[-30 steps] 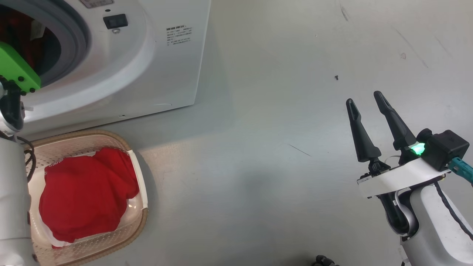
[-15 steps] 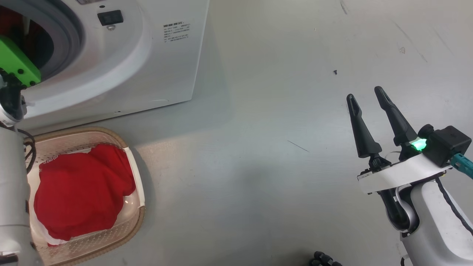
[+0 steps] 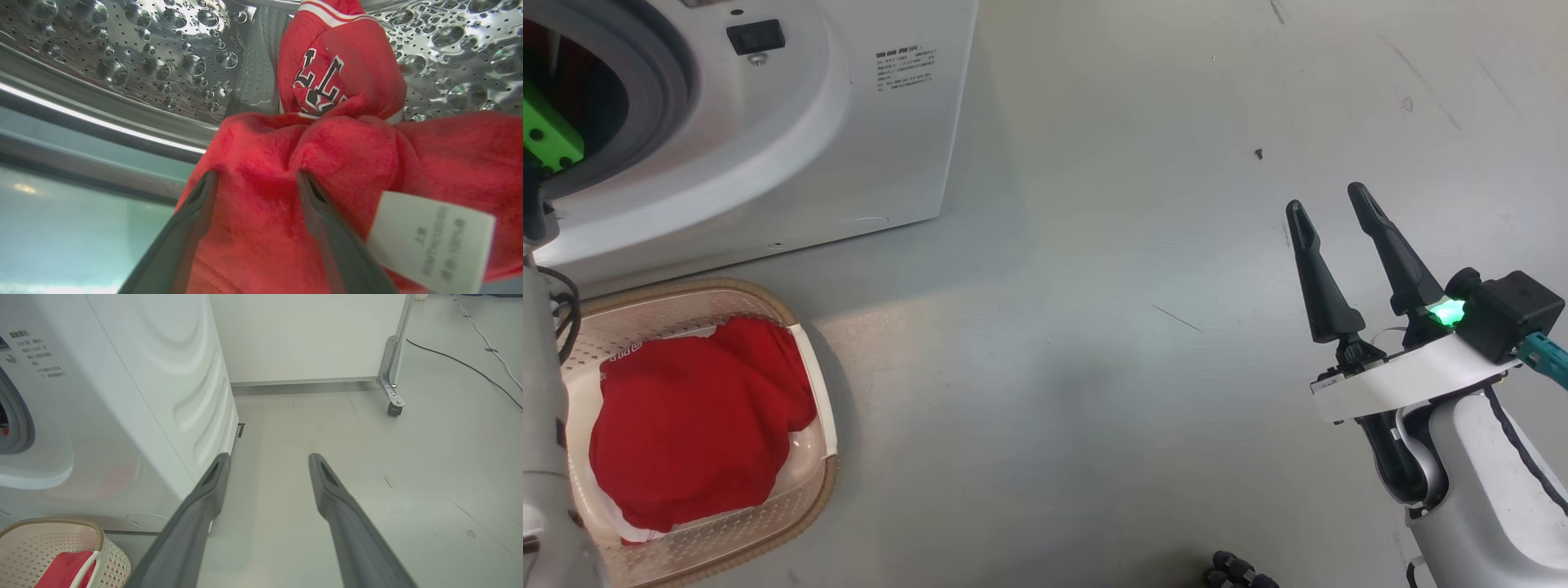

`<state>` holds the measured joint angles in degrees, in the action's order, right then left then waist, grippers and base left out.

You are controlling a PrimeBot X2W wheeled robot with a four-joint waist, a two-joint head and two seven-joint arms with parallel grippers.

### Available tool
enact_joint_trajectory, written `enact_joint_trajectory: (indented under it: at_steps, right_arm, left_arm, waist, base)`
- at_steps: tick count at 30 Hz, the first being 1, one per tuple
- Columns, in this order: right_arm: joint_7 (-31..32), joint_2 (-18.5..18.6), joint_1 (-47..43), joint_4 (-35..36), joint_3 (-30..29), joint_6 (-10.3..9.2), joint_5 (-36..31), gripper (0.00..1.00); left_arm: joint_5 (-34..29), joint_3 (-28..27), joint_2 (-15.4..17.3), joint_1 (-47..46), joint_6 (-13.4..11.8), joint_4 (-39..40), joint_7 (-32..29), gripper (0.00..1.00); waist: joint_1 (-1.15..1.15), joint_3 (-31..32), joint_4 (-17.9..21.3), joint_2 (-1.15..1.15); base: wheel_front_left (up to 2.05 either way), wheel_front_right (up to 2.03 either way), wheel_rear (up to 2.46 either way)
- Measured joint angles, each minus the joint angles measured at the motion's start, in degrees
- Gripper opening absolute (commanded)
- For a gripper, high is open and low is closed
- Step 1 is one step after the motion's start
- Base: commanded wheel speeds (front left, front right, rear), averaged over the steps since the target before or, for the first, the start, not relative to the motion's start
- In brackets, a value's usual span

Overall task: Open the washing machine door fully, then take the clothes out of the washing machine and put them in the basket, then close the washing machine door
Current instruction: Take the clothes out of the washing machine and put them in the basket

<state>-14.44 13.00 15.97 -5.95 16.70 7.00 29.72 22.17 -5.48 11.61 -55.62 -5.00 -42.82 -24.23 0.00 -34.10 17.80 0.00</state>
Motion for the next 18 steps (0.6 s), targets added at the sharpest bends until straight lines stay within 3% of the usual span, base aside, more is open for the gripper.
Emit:
enact_joint_trajectory:
  at_steps: [5, 6, 7, 8, 9, 18]
  right_arm:
    - [0.00, 0.00, 0.00, -0.03, -0.04, 0.00, 0.00, 1.00]
    - [0.00, 0.00, 0.00, -0.03, -0.08, 0.00, 0.00, 1.00]
    - [0.00, 0.00, 0.00, -0.04, -0.10, 0.00, 0.00, 1.00]
    - [0.00, 0.00, 0.01, -0.04, -0.10, 0.00, 0.00, 1.00]
    - [0.00, 0.00, 0.01, -0.04, -0.10, 0.00, 0.00, 1.00]
    - [0.00, 0.00, 0.03, -0.09, -0.09, 0.00, 0.00, 1.00]
  left_arm:
    - [0.00, 0.83, 0.24, -1.33, 0.26, -1.66, -2.31, 1.00]
    - [0.00, 0.96, 0.30, -1.60, 0.26, -1.94, -2.53, 0.95]
    - [0.00, 1.02, 0.30, -1.76, 0.26, -2.19, -2.61, 0.72]
    - [-0.01, 1.24, 0.30, -1.93, 0.30, -2.36, -2.68, 0.27]
    - [-0.02, 1.46, 0.27, -2.04, 0.35, -2.53, -2.69, 0.00]
    - [-0.14, 2.04, 0.25, -2.27, 1.30, -3.47, -1.96, 0.00]
  waist:
    - [0.00, 0.02, -0.04, 0.00]
    - [0.00, 0.04, -0.07, 0.00]
    - [0.00, 0.06, -0.10, 0.00]
    - [0.00, 0.09, -0.15, 0.00]
    - [0.00, 0.11, -0.20, 0.00]
    - [0.00, 0.33, -0.64, 0.00]
  base:
    - [0.00, 0.00, 0.00]
    - [0.00, 0.00, 0.00]
    - [0.00, 0.00, 0.00]
    - [0.00, 0.00, 0.00]
    - [0.00, 0.00, 0.00]
    - [0.00, 0.00, 0.00]
